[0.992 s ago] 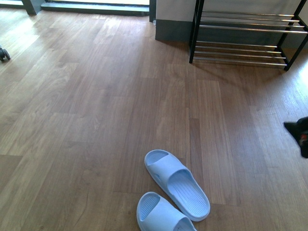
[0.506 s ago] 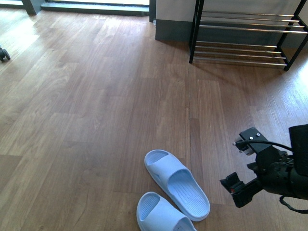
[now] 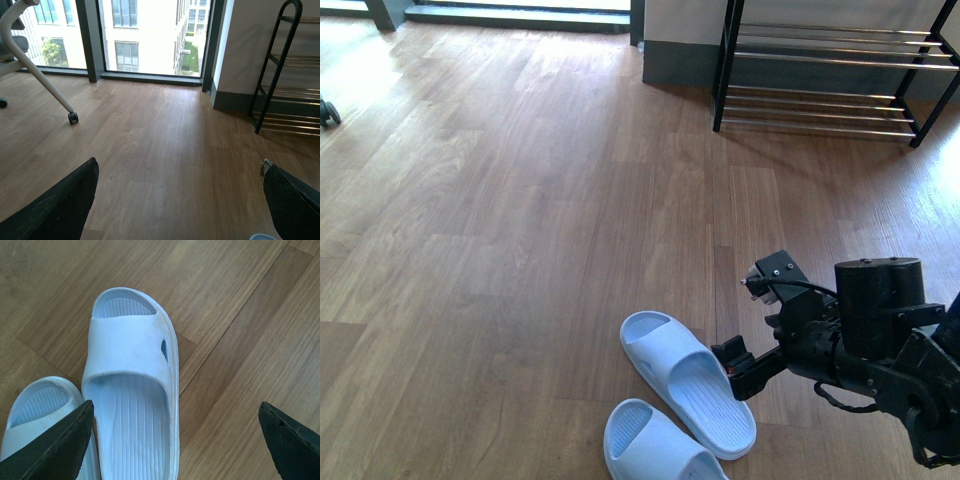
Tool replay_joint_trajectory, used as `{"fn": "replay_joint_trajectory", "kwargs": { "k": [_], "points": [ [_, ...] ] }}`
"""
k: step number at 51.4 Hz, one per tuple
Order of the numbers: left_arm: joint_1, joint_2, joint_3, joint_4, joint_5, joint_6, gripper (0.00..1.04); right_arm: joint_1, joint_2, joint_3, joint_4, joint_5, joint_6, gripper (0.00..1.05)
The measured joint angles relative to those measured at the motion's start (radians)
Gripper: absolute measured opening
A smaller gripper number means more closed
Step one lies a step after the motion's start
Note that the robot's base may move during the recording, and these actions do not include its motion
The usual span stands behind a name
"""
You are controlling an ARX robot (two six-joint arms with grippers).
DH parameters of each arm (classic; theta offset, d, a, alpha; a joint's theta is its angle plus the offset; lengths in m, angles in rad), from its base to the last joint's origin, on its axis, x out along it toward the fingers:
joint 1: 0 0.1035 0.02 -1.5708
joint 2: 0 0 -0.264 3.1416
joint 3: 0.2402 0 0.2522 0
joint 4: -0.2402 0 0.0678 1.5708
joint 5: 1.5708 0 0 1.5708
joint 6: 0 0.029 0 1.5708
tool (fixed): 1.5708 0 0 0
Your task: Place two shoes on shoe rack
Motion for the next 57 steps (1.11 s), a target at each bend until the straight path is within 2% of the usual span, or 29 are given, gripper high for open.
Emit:
{"fn": "replay_joint_trajectory", "kwargs": {
  "k": [21,40,48,51,57],
  "points": [
    [0.000,0.000,0.000,0.000,0.000,0.000,0.95,0.070,0.186,0.146,0.076,0.075,-0.014,0.96],
    [0.000,0.000,0.000,0.000,0.000,0.000,0.95,0.109,0.270,0.288,0.033,0.085,-0.103,0.96],
    [0.000,0.000,0.000,0.000,0.000,0.000,0.95,0.111,0.254,0.263,0.015,0.092,-0.085,0.96],
    [0.000,0.000,0.000,0.000,0.000,0.000,0.95,0.139,0.238,0.214,0.060,0.142,-0.061,0.96],
    [0.000,0.000,0.000,0.000,0.000,0.000,0.95,0.207,0.232,0.182,0.055,0.162,-0.051,0.96]
  ]
}}
